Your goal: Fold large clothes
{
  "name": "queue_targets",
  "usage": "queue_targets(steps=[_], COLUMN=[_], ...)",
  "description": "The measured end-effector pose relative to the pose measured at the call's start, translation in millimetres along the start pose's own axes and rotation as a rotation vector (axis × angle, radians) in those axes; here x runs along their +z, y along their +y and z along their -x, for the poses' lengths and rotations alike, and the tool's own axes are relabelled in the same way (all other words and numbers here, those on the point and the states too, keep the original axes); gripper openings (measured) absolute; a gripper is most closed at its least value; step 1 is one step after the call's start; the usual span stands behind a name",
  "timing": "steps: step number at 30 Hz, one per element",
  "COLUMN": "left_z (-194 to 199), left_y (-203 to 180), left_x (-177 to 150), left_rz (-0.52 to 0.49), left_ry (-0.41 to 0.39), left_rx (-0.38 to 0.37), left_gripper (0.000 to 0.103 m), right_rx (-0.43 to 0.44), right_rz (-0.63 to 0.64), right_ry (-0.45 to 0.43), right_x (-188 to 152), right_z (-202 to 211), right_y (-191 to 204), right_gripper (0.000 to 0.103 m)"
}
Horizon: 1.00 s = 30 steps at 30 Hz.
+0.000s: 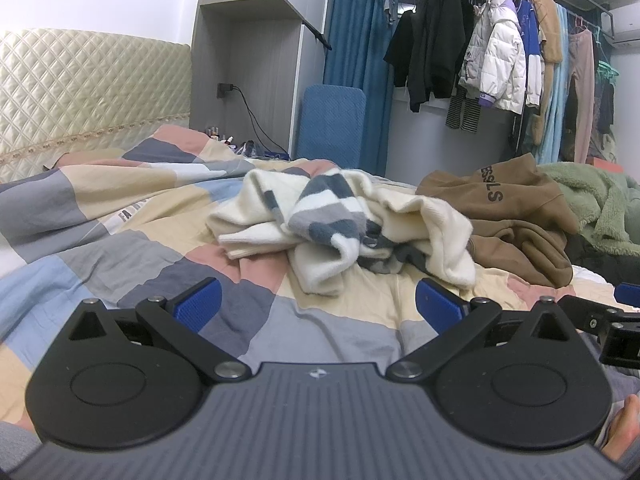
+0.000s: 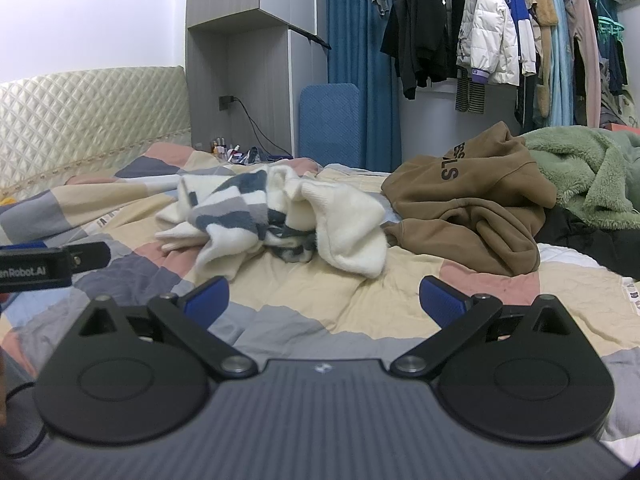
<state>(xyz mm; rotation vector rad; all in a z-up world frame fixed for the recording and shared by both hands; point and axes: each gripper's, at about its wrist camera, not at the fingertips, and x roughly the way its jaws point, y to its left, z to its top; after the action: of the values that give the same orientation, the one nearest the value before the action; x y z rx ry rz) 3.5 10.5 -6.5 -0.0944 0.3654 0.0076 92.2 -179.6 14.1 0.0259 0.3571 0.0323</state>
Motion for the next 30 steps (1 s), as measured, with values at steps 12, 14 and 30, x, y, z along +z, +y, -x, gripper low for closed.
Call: queue_targets(steps=[12,14,30], left_z=[-2,-4,-67], left_y=[-3,-4,-5], left_x=[-3,-3,47], left_rz=[0.001,0.001,-0.049], left_ry=[0.001,0.006,0.002], left_rx=[0.001,0.001,0.018], left_gripper=[0.103,0.103,0.103], right_rx=[0.001,0.003,0.008], right_rz=[-0.015,-0.022,-0.003], right_ry=[0.015,0.023,0.060], right_x=[0,1,42], right_z=[-2,-5,-51], right_y=[-2,-2,2], right_gripper=[0.103,0.103,0.103])
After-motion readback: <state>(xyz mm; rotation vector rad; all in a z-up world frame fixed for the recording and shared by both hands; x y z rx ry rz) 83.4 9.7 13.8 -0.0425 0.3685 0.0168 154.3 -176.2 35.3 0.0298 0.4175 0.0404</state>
